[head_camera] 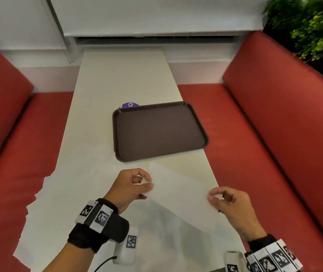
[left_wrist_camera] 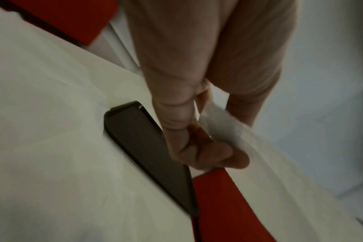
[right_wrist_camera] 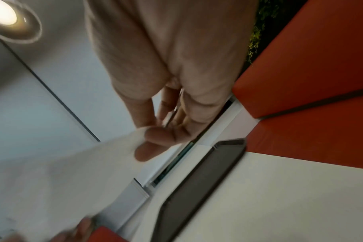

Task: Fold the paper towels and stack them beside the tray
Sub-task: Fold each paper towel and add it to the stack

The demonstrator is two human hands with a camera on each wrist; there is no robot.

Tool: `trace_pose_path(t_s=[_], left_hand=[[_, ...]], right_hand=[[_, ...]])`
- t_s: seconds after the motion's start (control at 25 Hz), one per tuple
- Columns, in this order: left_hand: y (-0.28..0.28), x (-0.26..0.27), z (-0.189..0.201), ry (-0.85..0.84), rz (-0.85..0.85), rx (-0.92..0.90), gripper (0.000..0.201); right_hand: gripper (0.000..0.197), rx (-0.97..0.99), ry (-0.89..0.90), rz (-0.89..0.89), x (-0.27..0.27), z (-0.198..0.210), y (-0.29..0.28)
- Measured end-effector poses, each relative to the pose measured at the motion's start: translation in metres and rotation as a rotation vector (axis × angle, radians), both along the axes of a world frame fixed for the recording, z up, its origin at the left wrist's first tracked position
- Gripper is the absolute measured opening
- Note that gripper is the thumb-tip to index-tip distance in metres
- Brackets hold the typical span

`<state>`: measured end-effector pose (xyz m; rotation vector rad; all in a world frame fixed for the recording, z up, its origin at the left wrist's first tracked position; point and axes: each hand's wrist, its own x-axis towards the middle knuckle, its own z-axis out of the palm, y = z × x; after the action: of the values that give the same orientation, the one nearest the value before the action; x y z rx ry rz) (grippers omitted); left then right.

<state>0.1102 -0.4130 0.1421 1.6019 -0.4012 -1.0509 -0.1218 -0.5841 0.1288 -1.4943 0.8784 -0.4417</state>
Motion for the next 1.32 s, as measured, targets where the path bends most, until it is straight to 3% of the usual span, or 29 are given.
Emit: trace_pose_path(t_s=[0.16,0.28,0.4,0.52,0.64,0.76,0.92,1.08,1.2,1.32], left_hand=[[-0.073,0.001,-0.041,-0.501,-0.149,0.103,0.018],[-0.124,-0.003,-0.071,-0.715,-0.370,0.213,0.025],[-0.159,-0.016,-0.097,-0.723,-0.563,0.311,0.040],[-0.169,-0.031,-0.108,-0.741,-0.777,0.521,0.047],[-0.155,-0.040,-0.106,-0.895,-0.888,0.689,0.053],[-0.138,-0.044,-0.107,-0.954,-0.944,0.695,0.061],[-0.134,-0.052,-0.115,-1.075,-1.121,0.689,0.060],[-0.131,-0.055,-0.110,-1.022,-1.086,0.702,0.061],[-0.107,-0.045,-0.083,-0.974,-0.817,0.582,0.058],[-0.034,-0.030,-0.061,-0.898,-0.597,0.606,0.050]], right_hand=[[0.011,0.061,0.143,-0.242,-0.029,-0.047,0.010],[0.016,0.050,0.289,-0.326,-0.029,-0.077,0.010],[0.024,0.048,0.385,-0.416,-0.027,-0.104,0.006],[0.028,0.042,0.438,-0.425,-0.024,-0.122,0.000],[0.029,0.011,0.461,-0.393,-0.017,-0.122,-0.007],[0.015,-0.005,0.497,-0.345,-0.011,-0.123,-0.013],[0.018,-0.185,0.620,-0.301,-0.009,-0.124,-0.014],[0.026,-0.290,0.636,-0.304,-0.009,-0.117,-0.010],[0.031,-0.454,0.601,-0.282,-0.007,-0.108,0.003],[0.040,-0.626,0.583,0.113,0.022,-0.101,0.029]])
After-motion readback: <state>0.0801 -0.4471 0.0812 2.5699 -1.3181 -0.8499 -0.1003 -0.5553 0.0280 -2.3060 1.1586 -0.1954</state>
